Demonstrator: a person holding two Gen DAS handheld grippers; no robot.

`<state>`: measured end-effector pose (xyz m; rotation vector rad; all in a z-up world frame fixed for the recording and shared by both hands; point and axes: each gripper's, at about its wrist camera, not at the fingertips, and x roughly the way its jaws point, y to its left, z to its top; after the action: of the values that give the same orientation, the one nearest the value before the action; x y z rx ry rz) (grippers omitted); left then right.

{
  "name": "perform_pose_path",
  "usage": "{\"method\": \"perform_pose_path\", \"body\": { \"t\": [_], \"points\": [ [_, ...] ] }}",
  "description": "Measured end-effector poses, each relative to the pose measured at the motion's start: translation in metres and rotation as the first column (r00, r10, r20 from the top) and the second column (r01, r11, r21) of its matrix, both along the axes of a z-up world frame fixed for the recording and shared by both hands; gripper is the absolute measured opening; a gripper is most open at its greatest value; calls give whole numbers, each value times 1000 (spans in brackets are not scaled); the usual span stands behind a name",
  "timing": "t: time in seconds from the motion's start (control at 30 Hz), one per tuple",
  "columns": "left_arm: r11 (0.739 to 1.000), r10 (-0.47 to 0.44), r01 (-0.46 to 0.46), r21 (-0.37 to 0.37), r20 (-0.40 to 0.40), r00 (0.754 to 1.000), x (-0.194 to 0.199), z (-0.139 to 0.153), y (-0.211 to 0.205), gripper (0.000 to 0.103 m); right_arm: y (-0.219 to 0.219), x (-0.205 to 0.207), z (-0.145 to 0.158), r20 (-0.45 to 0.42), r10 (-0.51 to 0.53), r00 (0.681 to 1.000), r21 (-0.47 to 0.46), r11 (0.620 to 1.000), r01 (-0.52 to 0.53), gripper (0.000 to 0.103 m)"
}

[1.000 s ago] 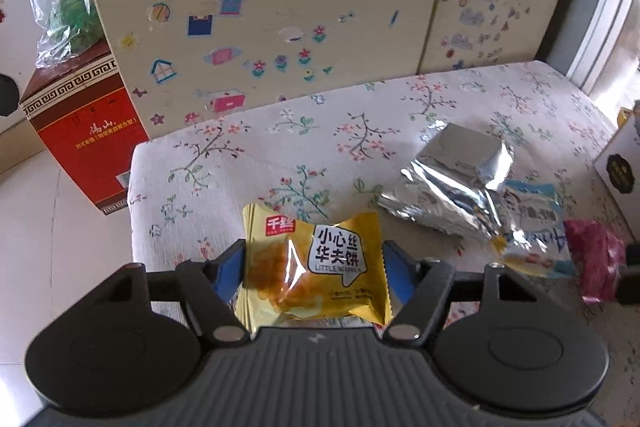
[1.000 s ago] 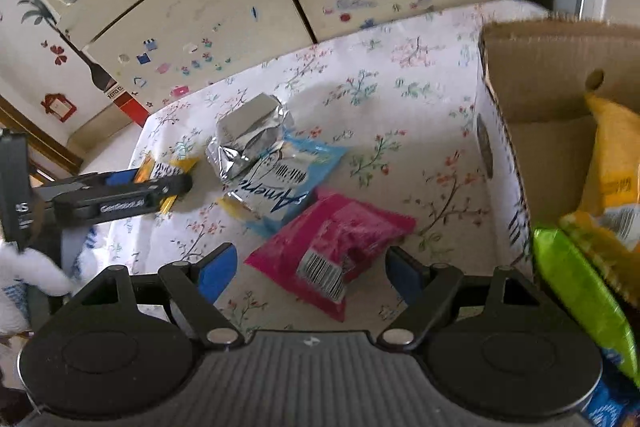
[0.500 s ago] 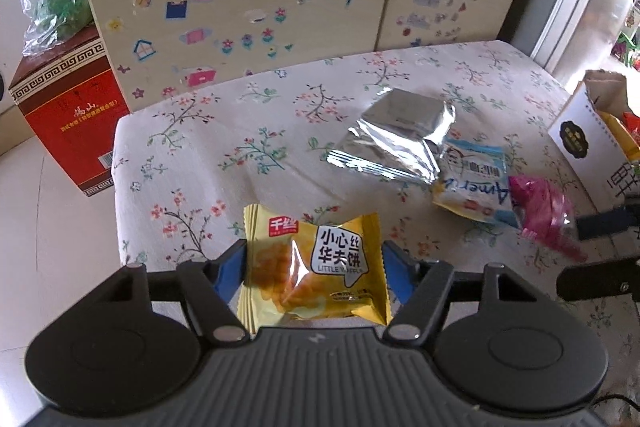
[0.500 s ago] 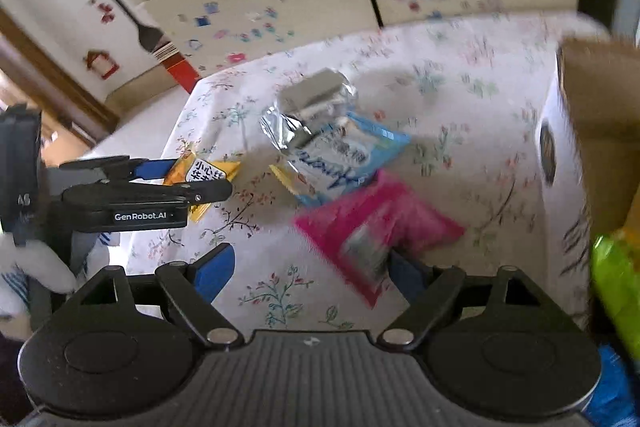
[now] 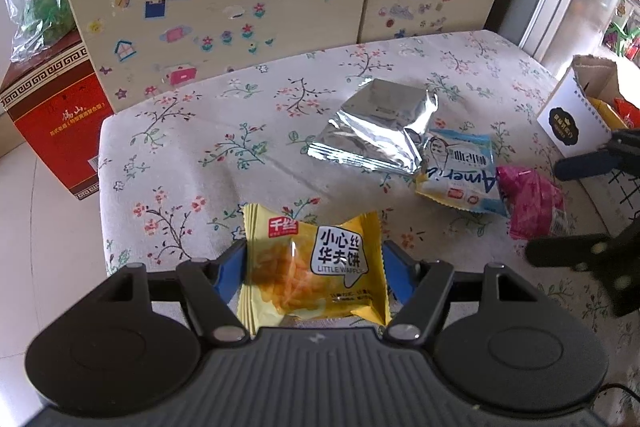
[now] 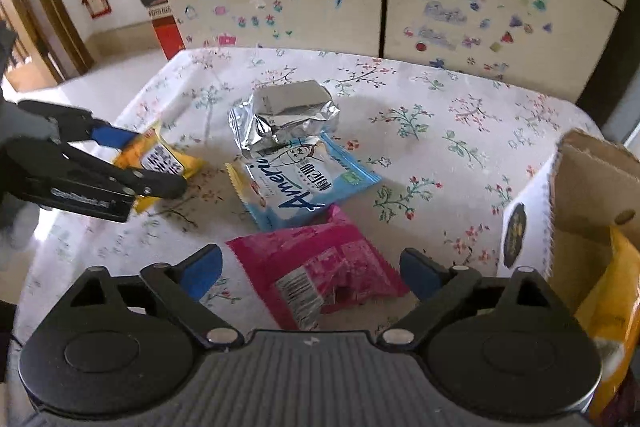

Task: Organize snacks
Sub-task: 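Grasp the yellow waffle packet with the left gripper while the right gripper grasps the pink packet, then carry the yellow waffle packet and pink packet to the box with both grippers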

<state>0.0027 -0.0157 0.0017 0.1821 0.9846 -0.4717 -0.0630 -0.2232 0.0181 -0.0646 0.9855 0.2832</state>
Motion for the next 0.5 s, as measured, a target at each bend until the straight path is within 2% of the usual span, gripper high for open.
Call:
{"method": "perform_pose_path", "body": {
  "t": [0.2, 0.27, 0.33, 0.5],
  "points": [
    [1000, -12, 12, 10, 11, 1000, -1, -2, -5, 71, 5, 10, -16, -17, -38, 999, -17, 999, 38, 97],
    [1000, -7, 7, 5, 12, 1000, -1, -2, -5, 67, 11, 8, -15, 7, -19, 1000, -64, 998, 20, 80],
    [1000, -1, 1, -4, 15, 1000, -1, -1, -5, 63, 13, 6, -11, 13, -12, 1000, -52, 999, 12, 69],
    [1000, 11, -11, -12, 15, 1000, -5, 3, -7, 57, 11, 2, -8, 2, -45, 999, -22, 999, 45, 59]
  ]
}}
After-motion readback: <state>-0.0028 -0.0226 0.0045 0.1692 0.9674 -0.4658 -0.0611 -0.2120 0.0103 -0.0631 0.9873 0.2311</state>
